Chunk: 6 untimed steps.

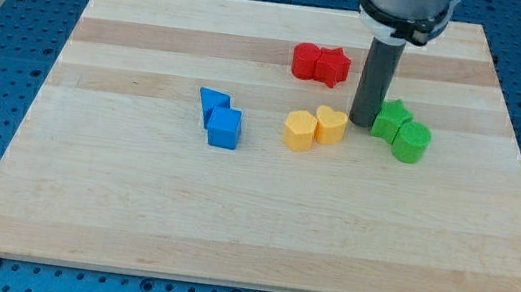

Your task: Point your arm to the center left

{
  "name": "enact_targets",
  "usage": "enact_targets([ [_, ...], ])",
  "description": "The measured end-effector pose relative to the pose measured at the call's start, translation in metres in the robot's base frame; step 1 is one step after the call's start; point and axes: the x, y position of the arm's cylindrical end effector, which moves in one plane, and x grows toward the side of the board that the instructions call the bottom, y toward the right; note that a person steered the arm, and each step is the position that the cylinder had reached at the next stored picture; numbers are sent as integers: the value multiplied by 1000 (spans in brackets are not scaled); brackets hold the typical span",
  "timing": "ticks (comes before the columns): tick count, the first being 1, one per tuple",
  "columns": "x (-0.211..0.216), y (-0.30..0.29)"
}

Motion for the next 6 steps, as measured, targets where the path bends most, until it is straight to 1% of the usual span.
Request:
enact_targets([
  [2, -7, 0],
  [3, -20, -6],
  [4, -25, -28],
  [5, -38, -70],
  [6, -40, -110],
])
